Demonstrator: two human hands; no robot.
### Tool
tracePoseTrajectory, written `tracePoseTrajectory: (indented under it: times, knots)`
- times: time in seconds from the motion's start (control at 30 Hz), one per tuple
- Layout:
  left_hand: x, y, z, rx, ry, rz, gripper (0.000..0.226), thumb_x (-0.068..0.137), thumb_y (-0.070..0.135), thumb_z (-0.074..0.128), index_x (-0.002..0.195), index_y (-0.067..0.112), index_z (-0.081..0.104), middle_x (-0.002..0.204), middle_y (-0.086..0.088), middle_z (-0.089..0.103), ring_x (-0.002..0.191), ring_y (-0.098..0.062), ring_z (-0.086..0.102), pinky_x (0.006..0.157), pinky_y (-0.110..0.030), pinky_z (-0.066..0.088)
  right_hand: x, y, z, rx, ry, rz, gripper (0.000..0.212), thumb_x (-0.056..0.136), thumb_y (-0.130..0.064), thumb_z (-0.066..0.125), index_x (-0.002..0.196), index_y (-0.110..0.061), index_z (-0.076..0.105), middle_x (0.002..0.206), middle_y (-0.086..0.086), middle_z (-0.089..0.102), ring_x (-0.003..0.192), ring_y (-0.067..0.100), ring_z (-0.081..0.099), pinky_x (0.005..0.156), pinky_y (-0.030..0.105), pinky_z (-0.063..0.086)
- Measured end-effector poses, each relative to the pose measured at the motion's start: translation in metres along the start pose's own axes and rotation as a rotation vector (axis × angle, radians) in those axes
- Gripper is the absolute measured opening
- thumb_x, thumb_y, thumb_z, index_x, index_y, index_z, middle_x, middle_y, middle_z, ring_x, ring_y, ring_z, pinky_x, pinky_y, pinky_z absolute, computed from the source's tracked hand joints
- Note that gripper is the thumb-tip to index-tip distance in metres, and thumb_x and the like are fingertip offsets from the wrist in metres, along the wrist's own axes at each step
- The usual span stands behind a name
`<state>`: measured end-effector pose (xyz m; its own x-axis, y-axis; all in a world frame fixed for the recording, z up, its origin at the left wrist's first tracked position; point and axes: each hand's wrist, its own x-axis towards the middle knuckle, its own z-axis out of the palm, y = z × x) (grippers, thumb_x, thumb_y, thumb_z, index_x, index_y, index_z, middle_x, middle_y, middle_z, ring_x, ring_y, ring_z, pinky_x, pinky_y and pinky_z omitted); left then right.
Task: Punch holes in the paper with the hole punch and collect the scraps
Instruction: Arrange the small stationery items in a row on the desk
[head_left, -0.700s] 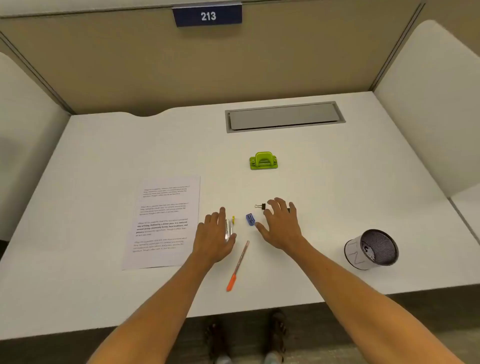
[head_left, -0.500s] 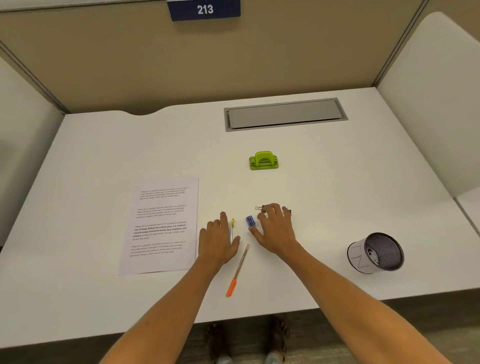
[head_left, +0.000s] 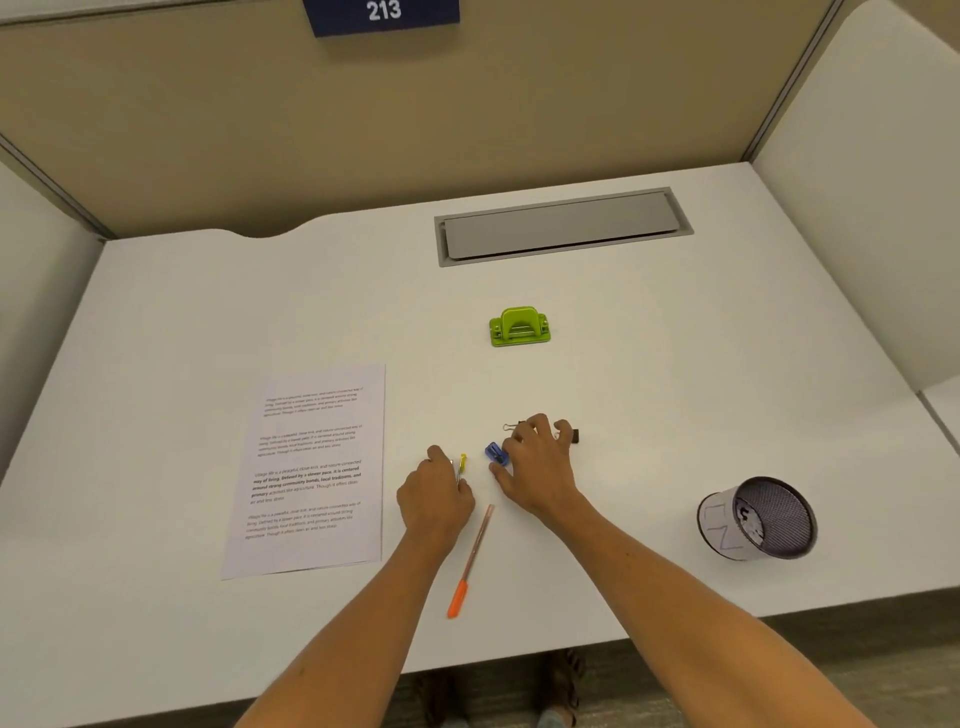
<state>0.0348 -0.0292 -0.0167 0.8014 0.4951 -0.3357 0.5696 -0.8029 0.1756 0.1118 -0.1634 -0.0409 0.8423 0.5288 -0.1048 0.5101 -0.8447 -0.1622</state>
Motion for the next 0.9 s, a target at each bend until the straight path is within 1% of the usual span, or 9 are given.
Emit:
tracePoseTrajectory:
  times: [0.1,0.17,0.3,0.53,0.63,0.73,0.8,0.9]
  knots:
    - [-0.001,0.002,-0.003,0.030,0.024,0.054,0.027,0.092,0.026,0.056,0.109,0.010,0.044,0.094,-0.005,0.066,0.078,-0.023,0.065,0.057,-0.029,0.037,0.000,0.005,-0.005,0.009,0.012,-0.004,0.034,0.089,-0.045,0.054,0.095,-0.017,0.073,0.107,0.001,0.067,0.118,0.024,0.048,0.098,0.048,0.019]
    - [-0.001,0.005,-0.006,0.046,0.044,0.088,0.025,0.092,0.025,0.055,0.109,0.010,0.045,0.093,-0.005,0.065,0.077,-0.023,0.065,0.056,-0.029,0.036,0.001,0.011,-0.011,0.014,0.020,0.000,0.035,0.089,-0.045,0.054,0.098,-0.017,0.072,0.108,0.001,0.067,0.119,0.024,0.048,0.099,0.048,0.021]
    - [-0.001,0.016,-0.015,0.065,0.105,0.137,0.022,0.095,0.023,0.052,0.112,0.011,0.046,0.092,-0.004,0.064,0.067,-0.019,0.056,0.055,-0.027,0.037,0.003,0.026,-0.026,0.023,0.058,0.012,0.035,0.089,-0.045,0.053,0.098,-0.017,0.073,0.107,0.001,0.068,0.119,0.025,0.048,0.099,0.046,0.019]
    - [0.001,0.049,-0.036,0.051,0.159,0.149,0.032,0.092,0.025,0.056,0.117,0.011,0.043,0.096,-0.004,0.066,0.077,-0.023,0.067,0.056,-0.027,0.040,0.002,0.057,-0.050,0.029,0.119,0.029,0.032,0.087,-0.044,0.054,0.094,-0.019,0.073,0.106,0.000,0.068,0.117,0.024,0.050,0.099,0.046,0.021]
    - [0.001,0.063,-0.041,0.019,0.176,0.156,0.035,0.091,0.027,0.057,0.117,0.011,0.043,0.097,-0.004,0.066,0.078,-0.024,0.068,0.057,-0.027,0.042,0.001,0.070,-0.057,0.028,0.138,0.029,0.032,0.087,-0.044,0.056,0.093,-0.018,0.073,0.104,0.001,0.069,0.115,0.025,0.052,0.099,0.047,0.026]
    - [0.002,0.073,-0.044,-0.028,0.192,0.184,0.032,0.090,0.028,0.058,0.114,0.012,0.045,0.096,-0.004,0.066,0.077,-0.024,0.067,0.057,-0.028,0.040,0.001,0.080,-0.063,0.029,0.146,0.043,0.032,0.087,-0.044,0.056,0.094,-0.018,0.074,0.103,0.001,0.069,0.113,0.025,0.053,0.098,0.046,0.028]
    - [0.005,0.078,-0.045,-0.049,0.200,0.211,0.030,0.089,0.029,0.059,0.111,0.013,0.047,0.096,-0.003,0.067,0.077,-0.024,0.067,0.057,-0.028,0.039,0.002,0.085,-0.065,0.043,0.153,0.050,0.033,0.087,-0.046,0.056,0.095,-0.019,0.073,0.103,0.000,0.068,0.110,0.024,0.054,0.094,0.043,0.033]
    - [0.015,0.082,-0.045,-0.064,0.201,0.249,0.029,0.088,0.029,0.060,0.109,0.013,0.047,0.096,-0.003,0.066,0.078,-0.025,0.066,0.058,-0.029,0.040,0.005,0.093,-0.066,0.099,0.153,0.077,0.034,0.088,-0.047,0.055,0.099,-0.020,0.071,0.103,-0.001,0.066,0.103,0.022,0.055,0.082,0.037,0.040]
